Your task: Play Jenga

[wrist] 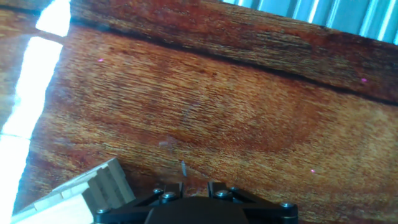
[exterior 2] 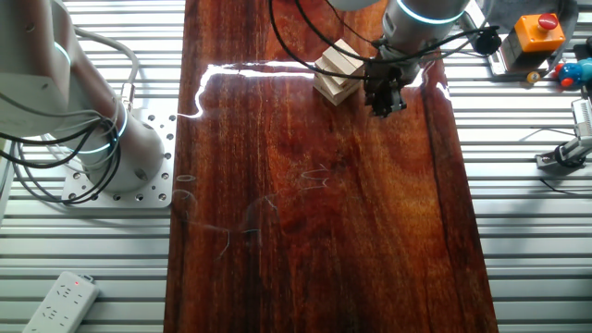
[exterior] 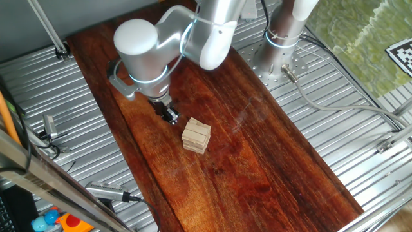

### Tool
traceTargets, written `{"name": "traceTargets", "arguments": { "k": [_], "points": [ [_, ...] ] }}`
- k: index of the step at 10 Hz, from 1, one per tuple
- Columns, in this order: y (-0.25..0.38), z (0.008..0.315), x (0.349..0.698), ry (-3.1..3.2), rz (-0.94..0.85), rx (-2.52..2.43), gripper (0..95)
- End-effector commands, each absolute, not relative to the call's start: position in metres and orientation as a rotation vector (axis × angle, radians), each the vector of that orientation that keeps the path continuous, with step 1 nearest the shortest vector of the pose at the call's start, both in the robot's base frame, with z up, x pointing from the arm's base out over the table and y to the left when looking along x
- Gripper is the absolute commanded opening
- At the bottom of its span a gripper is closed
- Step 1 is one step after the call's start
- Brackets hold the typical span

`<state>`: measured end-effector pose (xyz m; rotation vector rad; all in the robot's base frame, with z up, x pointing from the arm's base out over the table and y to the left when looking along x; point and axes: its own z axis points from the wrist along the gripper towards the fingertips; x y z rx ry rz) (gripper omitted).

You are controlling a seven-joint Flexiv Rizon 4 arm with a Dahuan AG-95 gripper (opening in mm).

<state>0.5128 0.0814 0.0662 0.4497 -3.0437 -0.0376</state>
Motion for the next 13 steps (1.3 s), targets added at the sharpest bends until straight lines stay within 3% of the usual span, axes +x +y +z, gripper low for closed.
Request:
{"name": "traceTargets", "arguments": {
  "k": [1,13],
  "points": [
    [0.0807,0.0676,0.5128,-3.046,-0.036,0.458,19.0],
    [0.0807,0.0676,0.5128,-2.988,-0.069,0.702,19.0]
  ]
}}
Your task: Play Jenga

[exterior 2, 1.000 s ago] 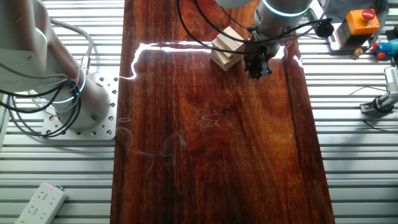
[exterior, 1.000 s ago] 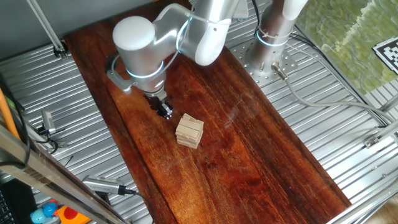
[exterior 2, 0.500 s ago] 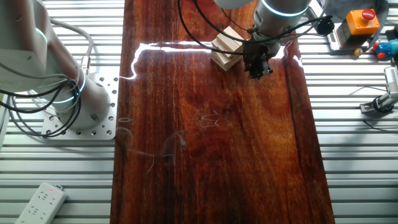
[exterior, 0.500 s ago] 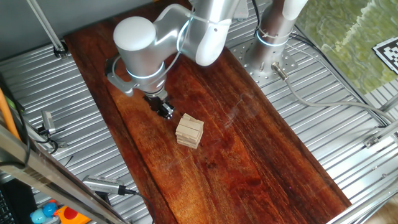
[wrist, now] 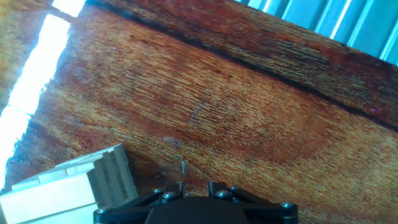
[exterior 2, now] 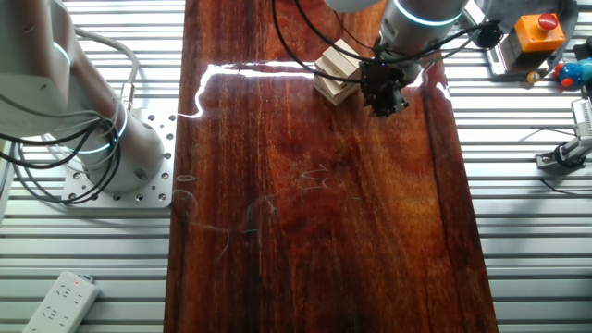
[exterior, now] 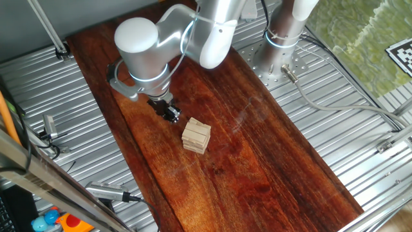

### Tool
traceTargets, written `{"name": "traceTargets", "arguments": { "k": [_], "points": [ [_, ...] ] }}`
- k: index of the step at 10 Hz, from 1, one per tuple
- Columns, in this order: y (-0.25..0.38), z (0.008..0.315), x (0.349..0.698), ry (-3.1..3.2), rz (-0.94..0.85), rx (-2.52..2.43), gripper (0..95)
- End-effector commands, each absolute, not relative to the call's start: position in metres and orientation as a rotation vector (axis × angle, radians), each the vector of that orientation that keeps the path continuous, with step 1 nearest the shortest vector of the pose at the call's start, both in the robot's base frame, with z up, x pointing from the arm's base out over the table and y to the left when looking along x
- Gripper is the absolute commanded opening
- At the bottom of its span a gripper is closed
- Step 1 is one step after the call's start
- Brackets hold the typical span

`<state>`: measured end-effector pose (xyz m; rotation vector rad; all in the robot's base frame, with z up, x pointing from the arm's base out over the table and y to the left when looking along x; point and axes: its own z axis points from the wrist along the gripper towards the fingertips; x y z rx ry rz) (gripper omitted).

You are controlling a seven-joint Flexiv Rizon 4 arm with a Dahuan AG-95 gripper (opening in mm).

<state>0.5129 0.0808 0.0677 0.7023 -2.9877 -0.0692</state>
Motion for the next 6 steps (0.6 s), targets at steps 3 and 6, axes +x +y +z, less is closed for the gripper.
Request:
{"name": "traceTargets", "arguments": {
  "k": [3,6],
  "points": [
    [0.0807,0.0676,0.5128,-2.981,-0.075,0.717,19.0],
    [0.0807,0.0676,0.5128,-2.979,-0.078,0.726,19.0]
  ]
}}
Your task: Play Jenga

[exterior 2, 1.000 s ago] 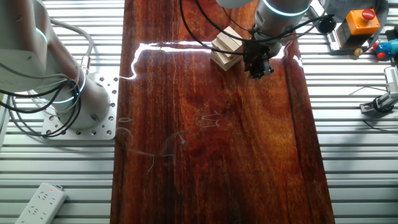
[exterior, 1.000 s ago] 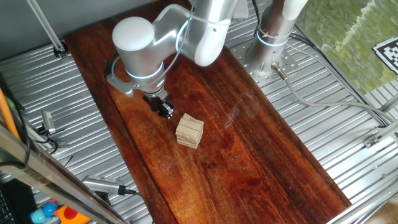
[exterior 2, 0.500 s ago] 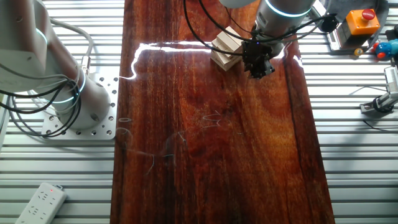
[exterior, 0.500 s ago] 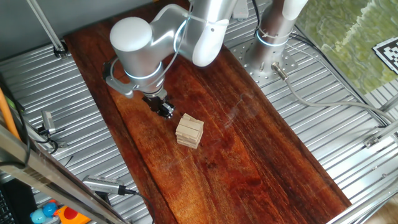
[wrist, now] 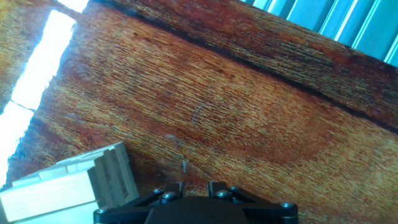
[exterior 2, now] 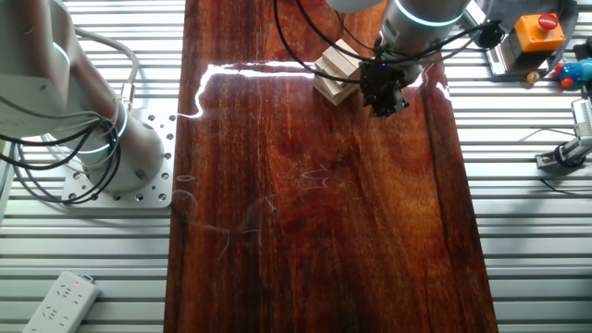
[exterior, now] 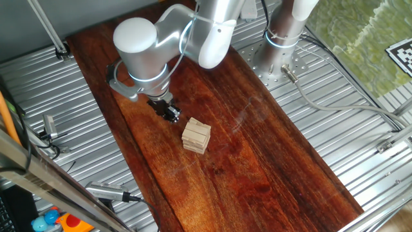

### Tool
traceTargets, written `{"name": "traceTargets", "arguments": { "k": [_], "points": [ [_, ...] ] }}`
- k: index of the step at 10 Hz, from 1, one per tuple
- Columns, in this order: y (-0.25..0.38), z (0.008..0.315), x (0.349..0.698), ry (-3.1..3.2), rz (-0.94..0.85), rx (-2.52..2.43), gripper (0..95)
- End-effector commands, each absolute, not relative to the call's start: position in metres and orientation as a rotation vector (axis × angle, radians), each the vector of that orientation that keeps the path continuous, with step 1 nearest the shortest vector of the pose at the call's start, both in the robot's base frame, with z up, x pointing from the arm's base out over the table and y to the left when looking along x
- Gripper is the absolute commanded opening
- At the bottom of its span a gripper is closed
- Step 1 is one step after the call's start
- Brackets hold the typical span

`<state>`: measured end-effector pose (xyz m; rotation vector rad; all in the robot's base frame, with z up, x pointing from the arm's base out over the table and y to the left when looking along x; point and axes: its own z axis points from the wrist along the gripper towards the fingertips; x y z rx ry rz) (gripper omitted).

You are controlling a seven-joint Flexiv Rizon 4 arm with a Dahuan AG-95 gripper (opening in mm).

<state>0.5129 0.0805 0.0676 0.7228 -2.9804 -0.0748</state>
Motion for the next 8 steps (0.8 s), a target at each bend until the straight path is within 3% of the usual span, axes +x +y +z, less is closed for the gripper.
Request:
{"name": "traceTargets", "arguments": {
  "k": [1,8],
  "points": [
    [0.0807,0.0676,0.5128,-2.979,-0.078,0.727,19.0],
    [0.0808,0.0676,0.5133,-2.969,-0.153,0.769,19.0]
  ]
}}
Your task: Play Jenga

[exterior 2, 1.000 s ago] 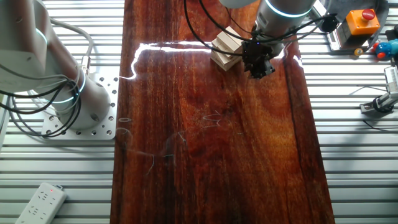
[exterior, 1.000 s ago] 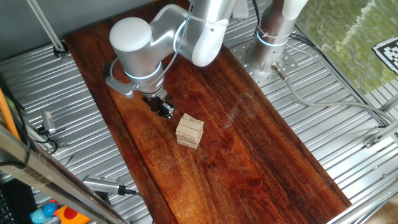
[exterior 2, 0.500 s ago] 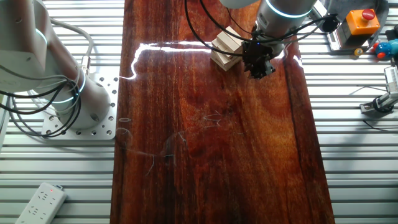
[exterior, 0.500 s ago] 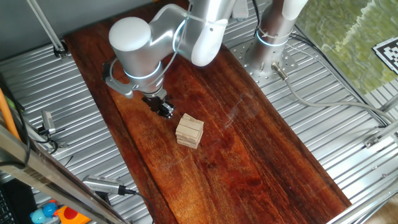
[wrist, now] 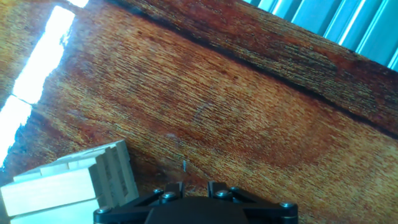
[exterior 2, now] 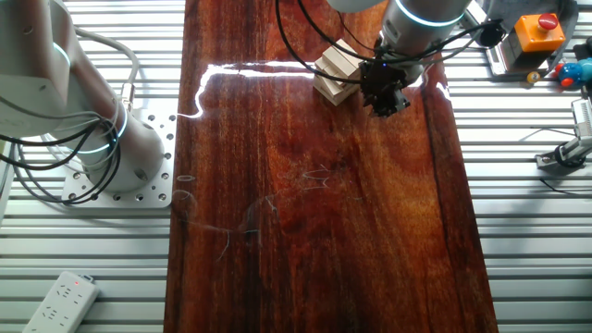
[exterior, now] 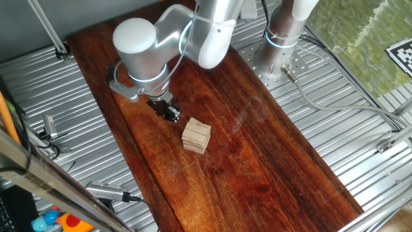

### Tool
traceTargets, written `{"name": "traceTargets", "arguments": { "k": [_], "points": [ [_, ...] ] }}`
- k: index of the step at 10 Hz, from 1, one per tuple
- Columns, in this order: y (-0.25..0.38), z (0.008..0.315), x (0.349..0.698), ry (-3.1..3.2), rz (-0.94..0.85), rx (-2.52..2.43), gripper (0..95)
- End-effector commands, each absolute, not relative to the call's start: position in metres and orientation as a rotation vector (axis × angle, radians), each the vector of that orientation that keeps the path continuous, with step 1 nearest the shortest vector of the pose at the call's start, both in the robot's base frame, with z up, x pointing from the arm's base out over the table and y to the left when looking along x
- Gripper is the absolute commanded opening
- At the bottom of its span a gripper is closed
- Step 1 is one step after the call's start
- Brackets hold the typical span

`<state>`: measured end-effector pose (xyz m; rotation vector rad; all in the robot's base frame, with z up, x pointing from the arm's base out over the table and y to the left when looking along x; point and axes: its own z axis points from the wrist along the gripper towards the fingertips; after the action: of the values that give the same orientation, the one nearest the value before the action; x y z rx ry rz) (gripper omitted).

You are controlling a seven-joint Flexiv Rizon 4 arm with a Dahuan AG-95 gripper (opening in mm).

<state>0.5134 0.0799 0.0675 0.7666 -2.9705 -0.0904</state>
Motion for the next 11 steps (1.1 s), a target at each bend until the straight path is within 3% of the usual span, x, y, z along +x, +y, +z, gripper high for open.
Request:
{"name": "traceTargets", "arguments": {
  "k": [1,8,11],
  "points": [
    [0.0808,0.0676,0.5133,-2.962,-0.234,0.755,19.0],
    [0.0797,0.0695,0.5108,-2.882,-0.502,0.77,19.0],
    [0.0817,0.0698,0.5107,-2.864,-0.515,0.776,19.0]
  ]
}}
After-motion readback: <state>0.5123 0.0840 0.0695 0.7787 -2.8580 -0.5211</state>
